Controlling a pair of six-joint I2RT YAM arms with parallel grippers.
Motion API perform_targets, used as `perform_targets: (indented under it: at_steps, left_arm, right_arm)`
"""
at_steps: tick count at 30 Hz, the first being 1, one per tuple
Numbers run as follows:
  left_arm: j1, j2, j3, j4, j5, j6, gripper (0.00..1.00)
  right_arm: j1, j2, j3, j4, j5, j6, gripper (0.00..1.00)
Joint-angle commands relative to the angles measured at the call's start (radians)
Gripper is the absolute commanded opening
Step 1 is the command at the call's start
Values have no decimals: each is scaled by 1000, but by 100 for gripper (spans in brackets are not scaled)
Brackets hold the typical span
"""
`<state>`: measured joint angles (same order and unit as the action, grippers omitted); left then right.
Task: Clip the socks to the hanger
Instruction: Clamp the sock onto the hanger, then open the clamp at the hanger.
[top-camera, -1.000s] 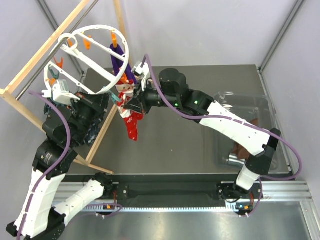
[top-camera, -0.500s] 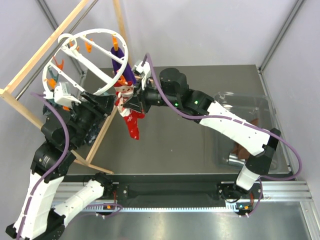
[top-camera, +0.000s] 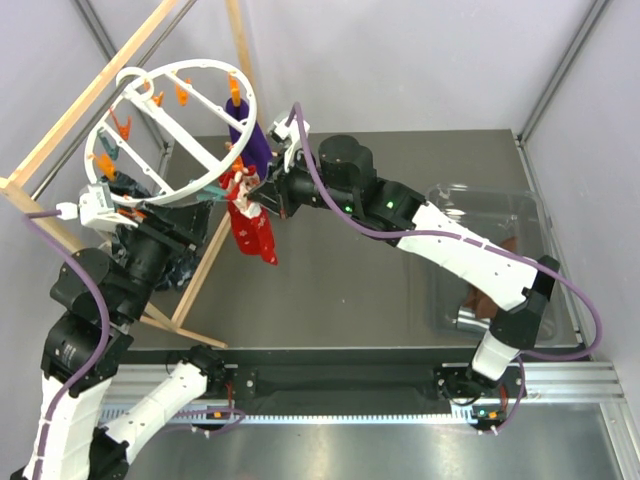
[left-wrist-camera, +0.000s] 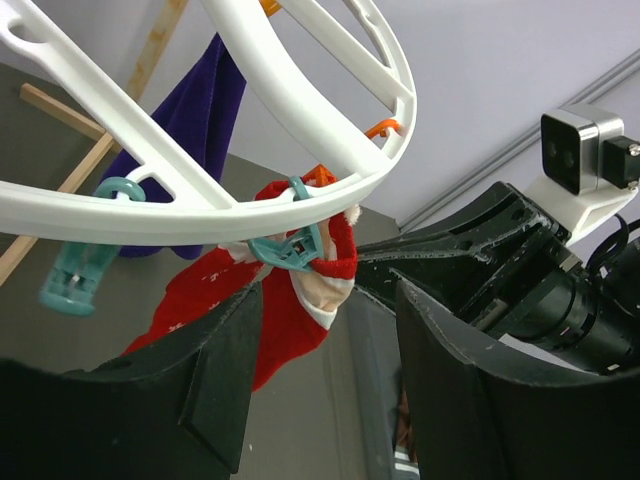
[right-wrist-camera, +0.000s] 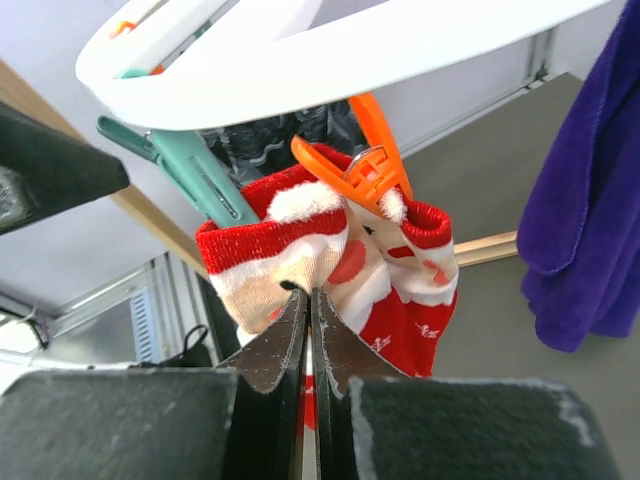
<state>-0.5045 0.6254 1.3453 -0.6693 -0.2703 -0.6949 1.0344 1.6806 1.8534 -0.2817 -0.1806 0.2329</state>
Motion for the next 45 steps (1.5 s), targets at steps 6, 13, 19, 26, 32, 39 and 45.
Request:
perform_targets:
  at_steps: [6,13,19,26,32,39,45]
  left_arm:
    - [-2,-1,60,-58,-9,49,62]
    - [-2,-9,78,-93,-18,71,82]
    - [-2,-6,100,-176,-108,44,71]
    - [-2,74,195,-275,-191,64,66]
    - [-2,132,196,-300,-193,44,69]
    - [-2,163,134,-250,-221,52,66]
    - [-2,163,69,-164,-248,81,62]
  right_arm:
    - [1,1,40,71,105,-49,0]
    - [-16,-9,6,99,98,-58,0]
    - [-28,-30,-25,110,104,-60,0]
    - [-88,-55,-82,154,44,-43,0]
    - [-102,-73,-106,165,6,-43,0]
    - [-111,-82,-114,173,-19,-35,0]
    - [-114,-88,-118,171,-26,-30,0]
